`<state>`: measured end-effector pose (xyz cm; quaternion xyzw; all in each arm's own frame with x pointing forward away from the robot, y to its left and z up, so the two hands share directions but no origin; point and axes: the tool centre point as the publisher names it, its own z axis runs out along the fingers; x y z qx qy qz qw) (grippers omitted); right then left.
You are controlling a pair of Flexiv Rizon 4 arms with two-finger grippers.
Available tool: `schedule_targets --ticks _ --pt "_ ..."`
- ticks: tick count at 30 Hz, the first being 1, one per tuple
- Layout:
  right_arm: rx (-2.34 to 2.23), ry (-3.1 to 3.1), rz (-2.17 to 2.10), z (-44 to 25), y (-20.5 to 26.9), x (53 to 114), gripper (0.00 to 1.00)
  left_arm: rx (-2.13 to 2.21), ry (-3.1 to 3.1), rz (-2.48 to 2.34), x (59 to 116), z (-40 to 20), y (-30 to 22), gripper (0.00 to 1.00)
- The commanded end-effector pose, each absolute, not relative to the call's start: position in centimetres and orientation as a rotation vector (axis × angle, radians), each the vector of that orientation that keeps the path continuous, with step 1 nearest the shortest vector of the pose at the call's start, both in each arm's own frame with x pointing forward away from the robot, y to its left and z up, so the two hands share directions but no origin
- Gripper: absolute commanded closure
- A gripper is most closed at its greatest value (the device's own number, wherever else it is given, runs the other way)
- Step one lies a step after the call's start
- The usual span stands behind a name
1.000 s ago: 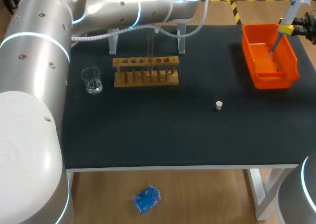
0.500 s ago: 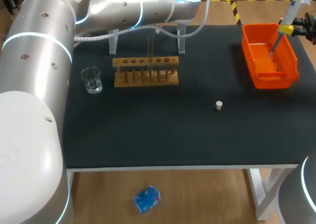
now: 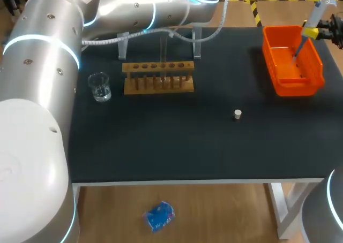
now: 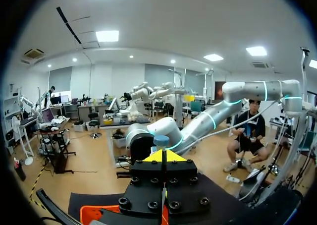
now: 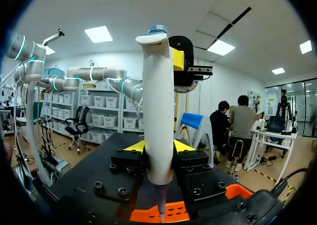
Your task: Invert the test tube, pick up the pipette, mount the tip to pipette, aspirate from beaker and dispense into the tube, eject the tip, return the pipette, and cap with the stopper.
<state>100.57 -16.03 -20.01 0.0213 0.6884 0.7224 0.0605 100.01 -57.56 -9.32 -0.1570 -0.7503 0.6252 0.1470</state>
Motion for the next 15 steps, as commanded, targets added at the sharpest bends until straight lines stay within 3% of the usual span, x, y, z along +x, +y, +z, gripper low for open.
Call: schedule_targets --ticks 1,15 --pt "0.058 2.086 2.188 -19.8 -16.1 100.7 1.00 -0.452 -2.153 1.791 100.2 -9.9 -57.6 1.00" --pt "0.058 2.086 2.188 -19.8 -16.1 100.7 1.00 -0.424 -2.143 1.777 100.2 -11.0 -57.6 1.00"
